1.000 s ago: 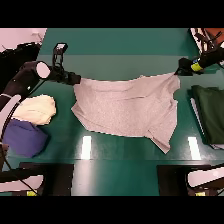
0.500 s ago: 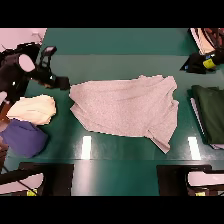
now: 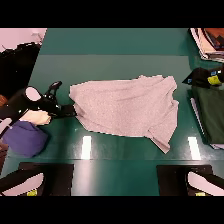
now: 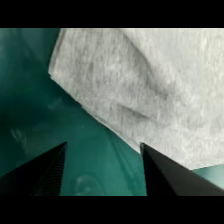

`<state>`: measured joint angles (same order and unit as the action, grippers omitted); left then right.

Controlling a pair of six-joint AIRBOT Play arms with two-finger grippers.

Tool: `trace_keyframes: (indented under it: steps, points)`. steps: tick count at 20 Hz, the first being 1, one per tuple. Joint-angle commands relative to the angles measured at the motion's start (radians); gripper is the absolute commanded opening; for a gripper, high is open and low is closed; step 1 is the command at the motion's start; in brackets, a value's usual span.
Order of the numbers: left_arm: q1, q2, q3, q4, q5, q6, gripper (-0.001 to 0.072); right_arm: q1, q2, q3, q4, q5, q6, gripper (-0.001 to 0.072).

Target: Fold the shirts.

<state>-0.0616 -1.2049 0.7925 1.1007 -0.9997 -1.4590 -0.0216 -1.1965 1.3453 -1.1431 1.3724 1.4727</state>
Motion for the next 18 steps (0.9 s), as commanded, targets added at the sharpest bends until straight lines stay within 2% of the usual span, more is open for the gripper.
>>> trace_keyframes:
  steps: [1,3,4,5,6,7,8,9,12,14,17,18]
  points:
    - [0.001,0.006,-0.074,-0.106,0.118,0.030,0.0554,-0.001,0.067,-0.086,0.000,-0.032,0.000,0.0383]
    - [0.001,-0.011,-0.075,-0.128,0.147,0.030,0.0553,-0.001,0.078,-0.100,-0.001,-0.025,0.001,0.0383]
    - [0.001,-0.020,-0.075,-0.143,0.156,0.031,0.0500,-0.001,0.078,-0.100,0.000,-0.020,0.001,0.0383]
    - [0.001,-0.023,-0.075,-0.147,0.176,0.032,0.0355,-0.001,0.078,-0.100,-0.002,-0.014,0.001,0.0383]
    - [0.001,-0.023,-0.074,-0.149,0.198,0.031,0.0349,-0.001,0.077,-0.100,-0.003,-0.010,0.001,0.0383]
    - [0.001,-0.023,-0.074,-0.154,0.218,0.028,0.0310,-0.001,0.077,-0.100,-0.011,-0.006,0.001,0.0383]
    - [0.001,-0.023,-0.073,-0.156,0.227,0.027,0.0120,-0.002,0.077,-0.100,-0.012,0.003,0.001,0.0384]
    - [0.001,-0.022,-0.071,-0.156,0.230,0.028,0.0027,-0.010,0.077,-0.100,-0.012,0.016,0.001,0.0383]
    - [0.001,0.015,-0.055,-0.124,0.205,0.027,0.0025,-0.080,0.077,-0.101,-0.038,0.081,0.004,0.0383]
    - [0.001,0.056,-0.026,-0.094,0.171,0.027,0.0025,-0.139,0.077,-0.105,-0.136,0.130,0.026,0.0383]
    - [0.001,0.115,0.005,-0.084,0.146,0.030,0.0025,-0.239,0.077,-0.237,-0.165,0.146,0.029,0.0397]
    - [0.001,0.127,0.008,-0.084,0.143,0.031,0.0025,-0.264,0.077,-0.310,-0.146,0.129,0.029,0.0475]
